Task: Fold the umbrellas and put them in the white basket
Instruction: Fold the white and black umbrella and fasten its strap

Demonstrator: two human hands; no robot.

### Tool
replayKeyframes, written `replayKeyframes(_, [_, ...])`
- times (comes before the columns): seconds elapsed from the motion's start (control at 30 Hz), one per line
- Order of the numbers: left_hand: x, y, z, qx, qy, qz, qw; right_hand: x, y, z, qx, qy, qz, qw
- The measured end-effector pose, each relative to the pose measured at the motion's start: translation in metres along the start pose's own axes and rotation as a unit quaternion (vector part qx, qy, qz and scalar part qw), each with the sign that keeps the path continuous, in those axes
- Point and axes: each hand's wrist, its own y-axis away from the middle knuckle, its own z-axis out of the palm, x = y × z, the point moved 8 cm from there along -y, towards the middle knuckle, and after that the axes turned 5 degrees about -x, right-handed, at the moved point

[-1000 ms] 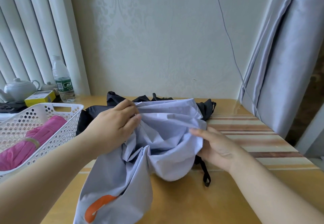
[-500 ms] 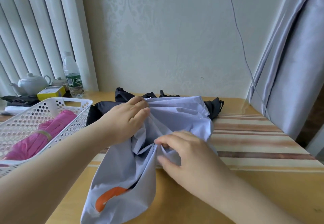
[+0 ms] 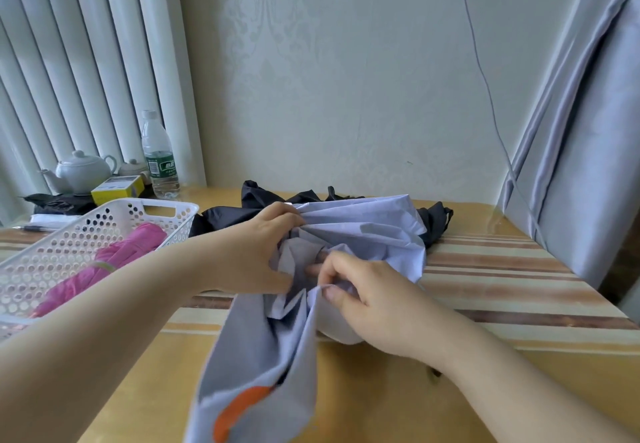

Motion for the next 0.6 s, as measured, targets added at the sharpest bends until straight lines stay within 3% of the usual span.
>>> replayKeyframes(0.13, [-0.014,0.005,0.003,-0.096,0.016,-0.035,0.995,0.017,0.009,0.003,-0.069,-0.053,0.031,0.996])
replayKeyframes(0.23, [-0.011,0.005,0.005,-0.126,0.043,-0.022,0.991,0.021,0.007,-0.008,-0.031,-0.025,0.035,0.999])
replayKeyframes(0.37, [0.002,-0.001,0.002,-0.076,0.075,0.015,0.994,0.004,-0.002,-0.015,0.079,0.032,0.0,0.996])
replayKeyframes(0.5, [0.004,-0.005,-0.001,-0.021,0.085,0.028,0.996,-0.014,-0.005,-0.004,0.084,0.037,-0.048,0.995])
replayKeyframes(0.6, [0.004,-0.006,-0.002,-0.02,0.125,0.037,0.991,-0.02,-0.007,-0.005,0.109,0.058,-0.064,0.99])
